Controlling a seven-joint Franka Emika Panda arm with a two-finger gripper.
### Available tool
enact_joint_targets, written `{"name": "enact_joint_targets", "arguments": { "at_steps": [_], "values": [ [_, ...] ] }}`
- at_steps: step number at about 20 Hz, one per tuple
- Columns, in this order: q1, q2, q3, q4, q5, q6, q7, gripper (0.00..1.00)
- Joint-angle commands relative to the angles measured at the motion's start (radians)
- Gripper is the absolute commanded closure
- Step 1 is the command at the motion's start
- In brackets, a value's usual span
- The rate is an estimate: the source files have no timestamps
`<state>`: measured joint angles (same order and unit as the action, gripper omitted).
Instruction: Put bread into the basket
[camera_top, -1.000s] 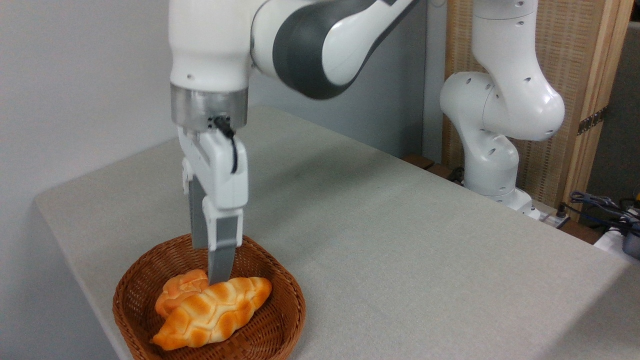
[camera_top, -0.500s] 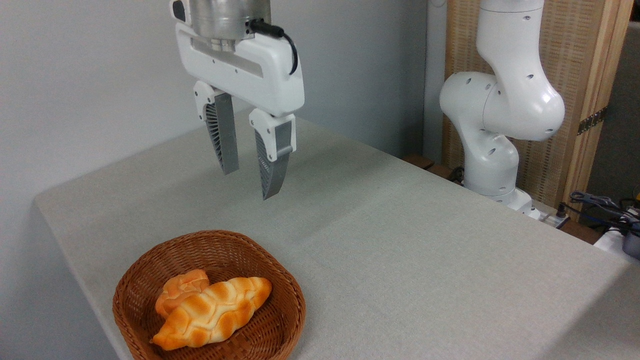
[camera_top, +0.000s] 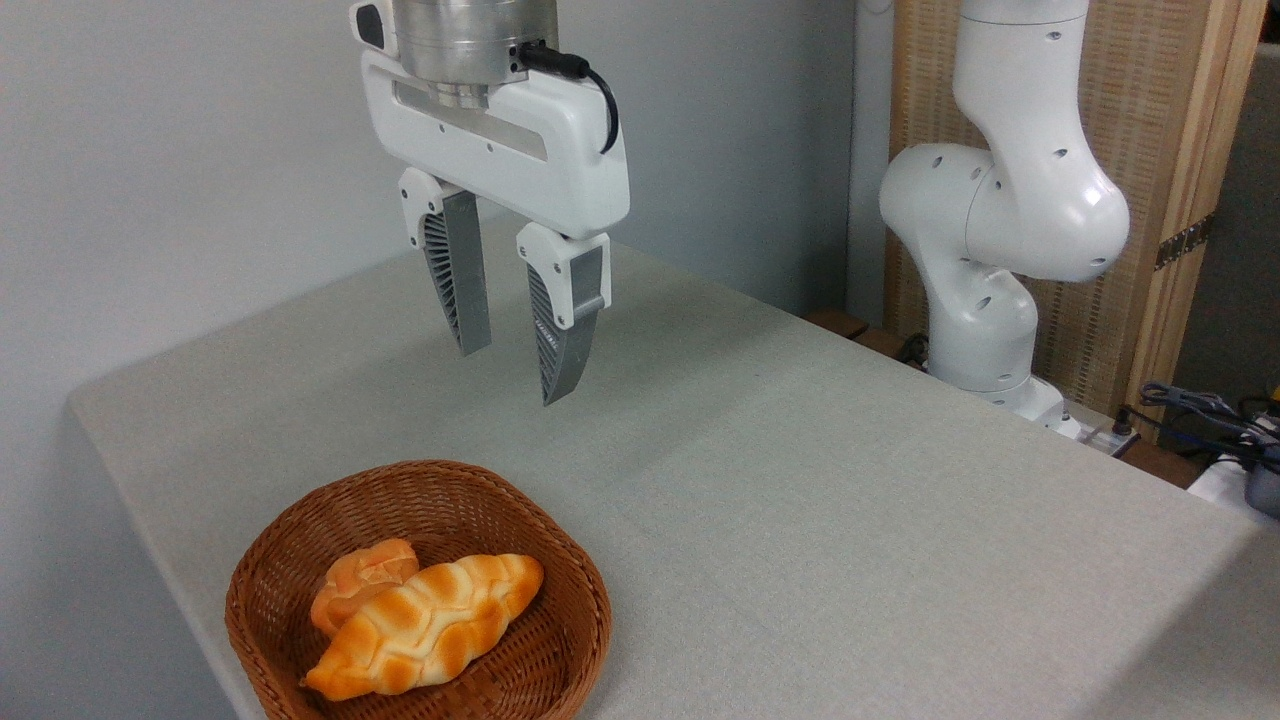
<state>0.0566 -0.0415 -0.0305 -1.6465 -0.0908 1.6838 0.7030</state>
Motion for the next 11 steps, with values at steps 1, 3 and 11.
{"name": "enact_joint_targets", "arguments": {
  "at_steps": [1,3,11],
  "values": [
    [-0.073,0.002,0.053,0.002,0.008,-0.033,-0.017,0.0],
    [-0.089,0.006,0.063,0.002,0.01,-0.036,-0.013,0.0],
    [-0.09,0.012,0.061,0.007,0.029,-0.088,0.026,0.0]
  ]
}}
